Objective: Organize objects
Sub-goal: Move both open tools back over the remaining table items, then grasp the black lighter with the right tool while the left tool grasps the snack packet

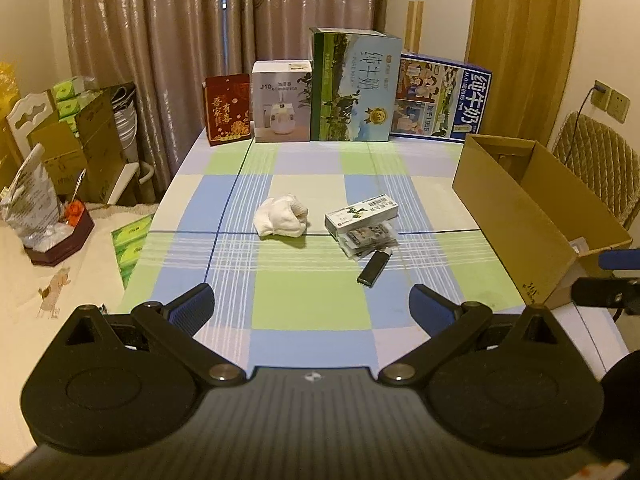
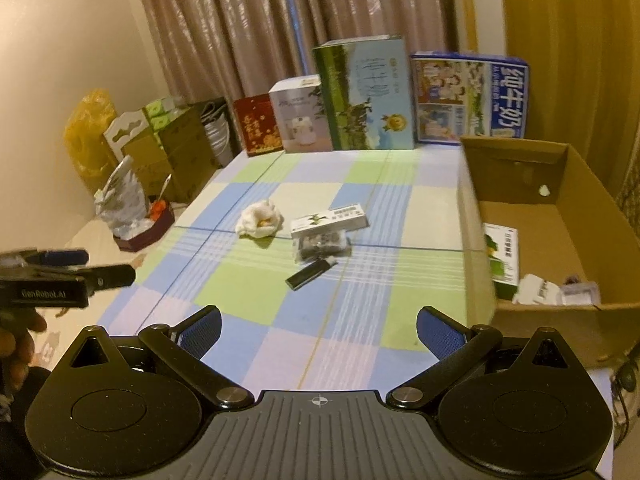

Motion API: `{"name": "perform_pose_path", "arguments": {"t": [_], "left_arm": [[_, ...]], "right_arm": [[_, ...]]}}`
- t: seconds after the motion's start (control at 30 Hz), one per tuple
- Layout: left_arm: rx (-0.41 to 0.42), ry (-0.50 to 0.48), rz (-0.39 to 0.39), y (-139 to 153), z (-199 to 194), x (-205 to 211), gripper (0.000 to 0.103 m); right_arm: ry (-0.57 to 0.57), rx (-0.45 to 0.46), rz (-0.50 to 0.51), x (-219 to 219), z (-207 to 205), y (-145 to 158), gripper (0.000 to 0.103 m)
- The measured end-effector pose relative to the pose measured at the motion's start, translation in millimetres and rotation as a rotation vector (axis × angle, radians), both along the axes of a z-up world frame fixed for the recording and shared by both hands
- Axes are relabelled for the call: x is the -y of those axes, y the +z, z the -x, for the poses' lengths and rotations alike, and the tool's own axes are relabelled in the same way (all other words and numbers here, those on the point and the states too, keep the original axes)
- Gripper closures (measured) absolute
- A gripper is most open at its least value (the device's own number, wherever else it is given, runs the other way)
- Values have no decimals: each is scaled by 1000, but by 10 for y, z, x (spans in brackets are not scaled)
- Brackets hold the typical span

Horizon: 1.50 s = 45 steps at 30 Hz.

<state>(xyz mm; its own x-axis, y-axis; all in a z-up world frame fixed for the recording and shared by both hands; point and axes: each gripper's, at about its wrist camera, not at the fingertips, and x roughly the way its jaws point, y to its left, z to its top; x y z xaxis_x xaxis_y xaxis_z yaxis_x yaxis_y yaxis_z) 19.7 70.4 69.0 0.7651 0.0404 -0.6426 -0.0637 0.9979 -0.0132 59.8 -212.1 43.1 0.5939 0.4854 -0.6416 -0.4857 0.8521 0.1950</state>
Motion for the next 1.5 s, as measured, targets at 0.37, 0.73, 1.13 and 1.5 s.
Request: {"name": "perform_pose_path", "arguments": {"t": [0.37,0.73,1.13,1.5], "left_arm": [[-36,-43,39,-346,-432,-154,1],[-40,-85,-47,-819,-1099,-211,2],[-104,-145,-13,-1098,-1710,-348,4],[-154,-165,-29,-1200,-1966,-342,4]], "right_arm": [[112,80,29,-282,-263,-364,2],[197,51,52,-595,-902,-966,2],[290,31,132,-982,-1539,-1555,2],[370,44,179,-1202,-1804,-1854,2]]}}
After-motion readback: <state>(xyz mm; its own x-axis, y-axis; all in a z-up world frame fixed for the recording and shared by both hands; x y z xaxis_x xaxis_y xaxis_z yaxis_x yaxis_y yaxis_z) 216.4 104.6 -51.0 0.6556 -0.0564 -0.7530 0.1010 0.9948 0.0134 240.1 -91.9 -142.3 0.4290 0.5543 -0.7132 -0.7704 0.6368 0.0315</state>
